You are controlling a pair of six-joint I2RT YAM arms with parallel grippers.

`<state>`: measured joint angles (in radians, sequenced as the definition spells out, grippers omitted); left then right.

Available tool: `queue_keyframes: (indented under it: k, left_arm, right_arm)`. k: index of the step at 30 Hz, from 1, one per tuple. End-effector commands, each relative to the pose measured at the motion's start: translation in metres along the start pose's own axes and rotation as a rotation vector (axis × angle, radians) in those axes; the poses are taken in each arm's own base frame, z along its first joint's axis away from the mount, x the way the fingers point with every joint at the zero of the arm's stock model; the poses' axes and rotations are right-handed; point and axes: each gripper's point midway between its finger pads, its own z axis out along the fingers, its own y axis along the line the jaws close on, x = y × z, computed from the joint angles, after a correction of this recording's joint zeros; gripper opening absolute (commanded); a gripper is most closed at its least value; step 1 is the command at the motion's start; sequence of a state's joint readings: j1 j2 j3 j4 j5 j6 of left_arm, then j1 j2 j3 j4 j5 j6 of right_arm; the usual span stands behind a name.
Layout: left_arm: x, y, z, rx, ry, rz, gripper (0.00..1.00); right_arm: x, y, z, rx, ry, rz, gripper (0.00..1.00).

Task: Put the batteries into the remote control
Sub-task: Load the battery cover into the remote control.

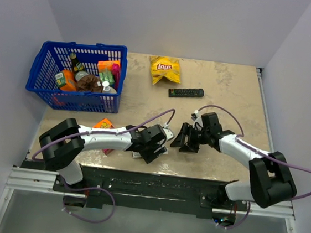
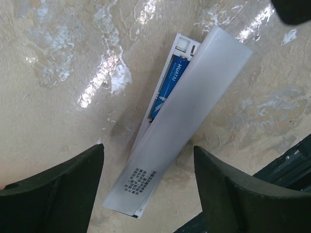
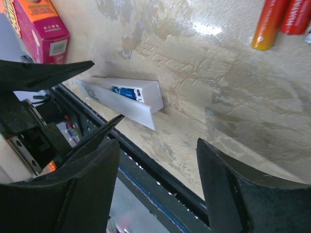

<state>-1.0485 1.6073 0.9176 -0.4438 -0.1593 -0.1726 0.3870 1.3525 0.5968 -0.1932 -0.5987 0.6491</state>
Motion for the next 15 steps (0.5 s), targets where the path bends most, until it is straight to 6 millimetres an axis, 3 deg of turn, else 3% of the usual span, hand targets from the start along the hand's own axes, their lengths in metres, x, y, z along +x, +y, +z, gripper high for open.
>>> queue_keyframes:
  k: [1,8,15]
  left_arm:
    - [0.0,0.0,0.003,-0.016,-0.011,-0.037,0.77]
    - [0.007,0.0,0.003,-0.016,-0.008,-0.064,0.69]
    - [0.01,0.0,0.001,-0.016,-0.016,-0.082,0.65]
  right_arm:
    - [0.009,0.013,0.01,-0.061,0.046,-0.028,0.67]
    - [0.02,0.013,0.024,-0.07,0.1,-0.032,0.62]
    - [0.021,0.012,0.03,-0.086,0.119,-0.033,0.49]
